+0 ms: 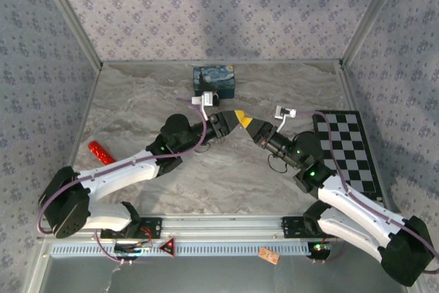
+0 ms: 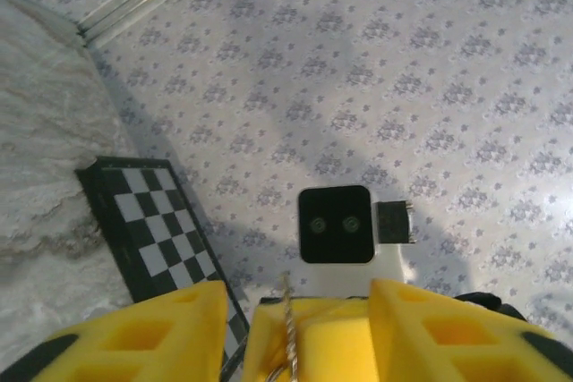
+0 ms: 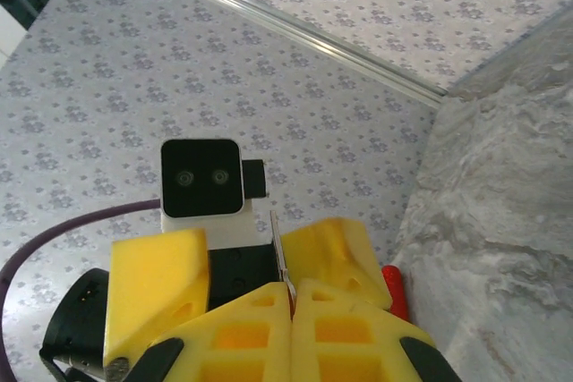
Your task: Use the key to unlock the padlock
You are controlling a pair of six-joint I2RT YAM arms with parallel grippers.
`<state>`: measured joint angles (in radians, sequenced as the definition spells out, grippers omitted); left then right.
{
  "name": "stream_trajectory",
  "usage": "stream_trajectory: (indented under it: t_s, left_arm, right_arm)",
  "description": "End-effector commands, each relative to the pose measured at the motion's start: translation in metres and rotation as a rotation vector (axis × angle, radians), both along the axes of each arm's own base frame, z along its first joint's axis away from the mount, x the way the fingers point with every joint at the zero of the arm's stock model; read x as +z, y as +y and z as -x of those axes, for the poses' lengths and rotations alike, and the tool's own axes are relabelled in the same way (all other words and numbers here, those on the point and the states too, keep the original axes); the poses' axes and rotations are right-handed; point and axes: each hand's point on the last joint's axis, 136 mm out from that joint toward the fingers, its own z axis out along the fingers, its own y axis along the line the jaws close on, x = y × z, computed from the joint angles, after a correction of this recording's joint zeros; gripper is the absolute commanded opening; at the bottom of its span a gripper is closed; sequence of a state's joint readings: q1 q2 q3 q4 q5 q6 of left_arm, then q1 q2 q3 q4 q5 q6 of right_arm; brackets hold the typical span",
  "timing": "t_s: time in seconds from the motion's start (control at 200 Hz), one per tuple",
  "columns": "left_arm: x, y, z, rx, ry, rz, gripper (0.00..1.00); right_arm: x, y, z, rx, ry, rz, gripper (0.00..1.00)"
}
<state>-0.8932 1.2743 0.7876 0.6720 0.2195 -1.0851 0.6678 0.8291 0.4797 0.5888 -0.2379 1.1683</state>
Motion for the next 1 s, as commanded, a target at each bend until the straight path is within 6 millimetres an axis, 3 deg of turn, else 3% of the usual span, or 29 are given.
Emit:
stream_trajectory:
  t_s: [0.0, 0.16, 0.33, 0.445, 0.625, 0.72, 0.994]
  left_arm:
    - [0.015, 0.026, -0.007, 0.072, -0.047, -0.007, 0.58]
    - [0.017, 0.054, -0.021, 0.111, -0.039, -0.017, 0.73]
    - [0.008, 0.063, -0.025, 0.123, -0.037, -0.150, 0.74]
    - [-0.003, 0.080, -0.032, 0.156, -0.030, -0.306, 0.75]
    - [-0.052, 0.127, -0.049, 0.255, 0.050, -0.754, 0.74]
    - [-0.073, 0.142, -0.057, 0.261, 0.077, -0.913, 0.74]
    - [-0.112, 0.153, -0.082, 0.204, 0.136, -1.043, 0.77]
  right_arm:
    - [0.003, -0.003, 0.001, -0.003, -0.018, 0.059, 0.00]
    - [-0.011, -0.003, 0.002, 0.015, -0.017, 0.150, 0.00]
    - [-0.017, -0.004, 0.002, 0.013, -0.030, 0.222, 0.00]
    - [-0.024, -0.010, 0.002, -0.011, -0.020, 0.319, 0.00]
    - [-0.036, -0.030, 0.008, -0.067, -0.025, 0.479, 0.00]
    - [-0.040, -0.037, 0.011, -0.082, -0.022, 0.519, 0.00]
    - [-0.051, -0.051, 0.014, -0.129, 0.004, 0.575, 0.00]
